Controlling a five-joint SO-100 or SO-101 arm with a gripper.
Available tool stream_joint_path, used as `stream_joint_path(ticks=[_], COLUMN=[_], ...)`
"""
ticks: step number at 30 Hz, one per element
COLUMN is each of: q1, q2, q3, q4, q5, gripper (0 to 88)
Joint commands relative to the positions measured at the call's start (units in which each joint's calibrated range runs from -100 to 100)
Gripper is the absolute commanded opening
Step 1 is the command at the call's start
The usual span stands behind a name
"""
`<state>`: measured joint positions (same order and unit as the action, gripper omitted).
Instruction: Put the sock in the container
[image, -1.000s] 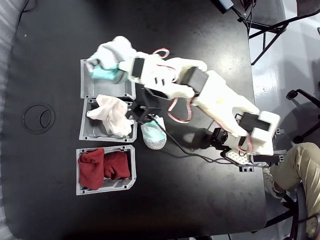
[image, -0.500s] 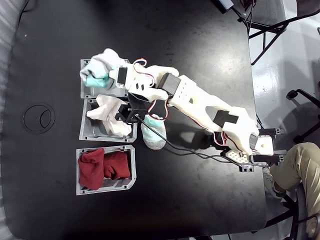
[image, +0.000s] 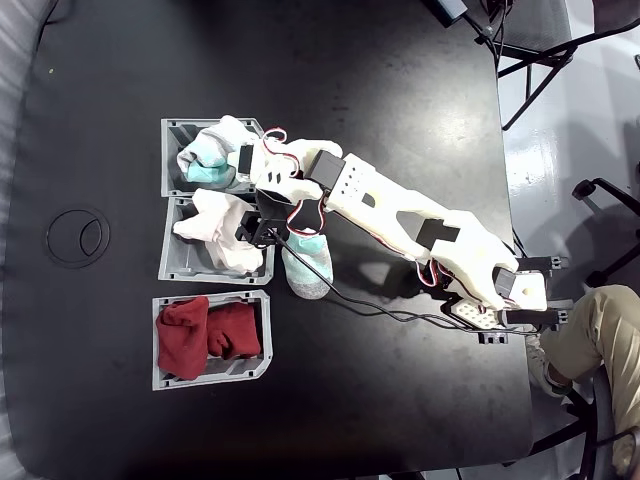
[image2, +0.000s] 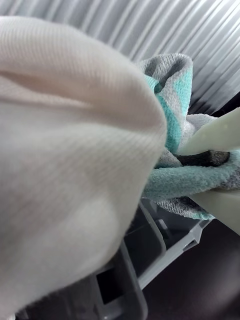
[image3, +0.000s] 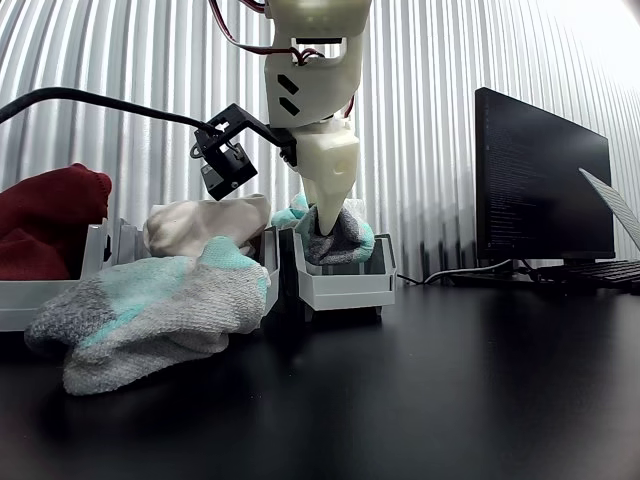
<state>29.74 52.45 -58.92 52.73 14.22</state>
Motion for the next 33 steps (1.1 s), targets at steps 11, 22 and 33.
stream_joint_path(ticks=[11,22,33], q1=[0.2,0.1,-7.9], q2=[-1.9,-10.0,-23.9], q3=[-3.4,-3.3,-3.2], q4=[-0.8,4.4,31.1], q5=[-0.2,-0.2,-4.0], gripper=[30.9,32.1,9.4])
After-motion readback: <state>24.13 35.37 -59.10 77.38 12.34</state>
